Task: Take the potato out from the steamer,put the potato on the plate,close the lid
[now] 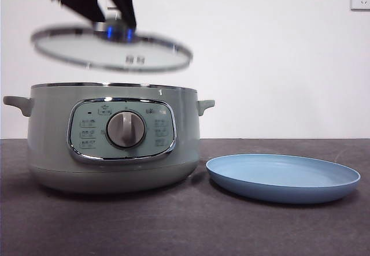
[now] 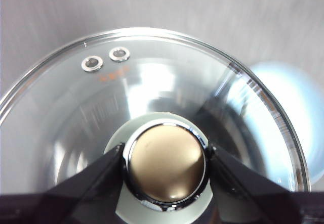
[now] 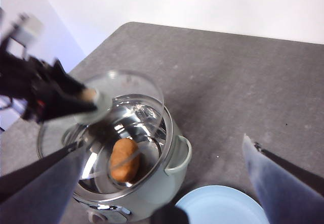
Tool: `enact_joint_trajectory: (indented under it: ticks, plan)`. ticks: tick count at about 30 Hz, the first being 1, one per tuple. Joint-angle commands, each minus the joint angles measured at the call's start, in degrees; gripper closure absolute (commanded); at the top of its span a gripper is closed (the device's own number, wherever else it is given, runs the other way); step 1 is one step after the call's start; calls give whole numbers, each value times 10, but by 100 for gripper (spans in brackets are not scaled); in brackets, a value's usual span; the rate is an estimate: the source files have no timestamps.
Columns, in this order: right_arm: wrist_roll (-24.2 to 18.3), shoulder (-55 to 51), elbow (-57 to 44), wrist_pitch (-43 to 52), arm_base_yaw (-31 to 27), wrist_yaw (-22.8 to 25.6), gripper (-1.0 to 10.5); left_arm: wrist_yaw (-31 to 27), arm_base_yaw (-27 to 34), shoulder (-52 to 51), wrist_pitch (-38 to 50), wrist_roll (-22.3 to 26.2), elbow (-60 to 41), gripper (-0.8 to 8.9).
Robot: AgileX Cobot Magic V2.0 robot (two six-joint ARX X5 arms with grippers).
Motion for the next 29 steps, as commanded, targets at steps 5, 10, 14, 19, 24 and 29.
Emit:
enact_joint_trajectory:
  ticks: [5, 10, 14, 19, 24, 29]
  plan:
    - [17, 1, 5, 5, 20, -1, 257, 4, 0, -10, -88, 42, 160, 822]
    - [16, 16, 27, 4, 53, 1, 257, 0, 4, -10, -194, 76, 266, 822]
    - [17, 42, 56, -2, 86, 3, 257, -70, 7, -18, -256, 84, 325, 822]
    - [16, 84, 90, -11, 133, 5, 257, -181, 7, -61, -261, 83, 327, 822]
    - [16, 140, 123, -16, 180, 24, 257, -192, 20, -107, -263, 83, 325, 822]
    - [-2, 207, 164, -27, 236, 106, 257, -191, 47, -164, -263, 83, 302, 822]
